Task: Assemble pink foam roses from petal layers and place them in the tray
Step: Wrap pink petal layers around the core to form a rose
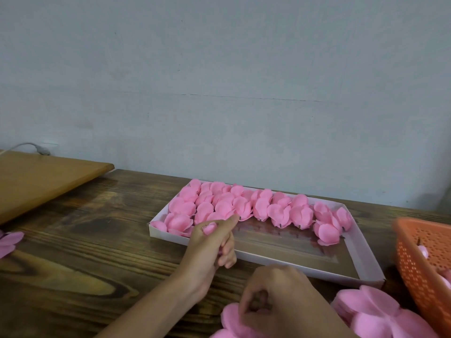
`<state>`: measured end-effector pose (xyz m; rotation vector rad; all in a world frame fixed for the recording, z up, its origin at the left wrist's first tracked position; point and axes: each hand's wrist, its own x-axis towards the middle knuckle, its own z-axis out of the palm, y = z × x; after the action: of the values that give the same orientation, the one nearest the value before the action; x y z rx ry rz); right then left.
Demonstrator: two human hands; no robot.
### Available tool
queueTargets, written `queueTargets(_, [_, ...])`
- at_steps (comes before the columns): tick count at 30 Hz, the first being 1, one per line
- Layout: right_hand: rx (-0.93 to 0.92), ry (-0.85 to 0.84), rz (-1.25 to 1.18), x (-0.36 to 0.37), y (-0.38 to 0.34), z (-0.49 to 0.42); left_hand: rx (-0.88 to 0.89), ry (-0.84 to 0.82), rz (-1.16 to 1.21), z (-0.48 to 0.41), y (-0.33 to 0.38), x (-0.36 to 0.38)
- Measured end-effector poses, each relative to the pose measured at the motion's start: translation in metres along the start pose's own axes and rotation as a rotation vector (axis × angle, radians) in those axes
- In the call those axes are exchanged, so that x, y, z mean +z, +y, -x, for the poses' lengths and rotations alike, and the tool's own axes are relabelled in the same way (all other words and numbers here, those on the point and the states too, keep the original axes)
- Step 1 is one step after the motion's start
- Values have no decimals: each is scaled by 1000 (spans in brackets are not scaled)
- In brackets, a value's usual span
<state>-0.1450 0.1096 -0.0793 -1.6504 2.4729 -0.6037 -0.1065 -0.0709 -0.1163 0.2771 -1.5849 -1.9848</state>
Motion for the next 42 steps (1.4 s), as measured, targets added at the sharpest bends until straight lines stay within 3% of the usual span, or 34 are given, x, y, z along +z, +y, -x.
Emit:
queueTargets(2, [15, -72, -91, 0, 4, -2, 5, 1, 0, -1, 0, 0])
queueTargets(6, [-30, 103, -3, 6, 1, -2, 10, -6, -6, -1, -2, -1])
queueTargets(10, [-20, 60, 57, 8, 2, -9, 11, -1, -13, -3, -4, -2])
queueTargets(12, [-15, 117, 109, 5, 4, -11, 14, -3, -14, -3, -4, -3])
queueTargets(17, [-19, 101, -7, 15, 3, -10, 11, 4, -16, -5, -5, -4])
queueTargets(20, [-41, 22, 36, 14, 0, -10, 18, 8, -22, -5, -4, -3])
queueTargets(25, [-89, 27, 57, 13, 1, -7, 25, 8, -27, -4, -4, -4])
queueTargets(29, [-107, 57, 125, 11, -9, -3, 22, 5, -20, -5, -4, -4])
queueTargets(31, [-128, 159, 200, 9, -15, -9, 22, 6, -18, -6, -5, -4])
queueTargets(42, [-167, 64, 198, 17, -9, -8, 27, 1, -31, -7, -9, -4])
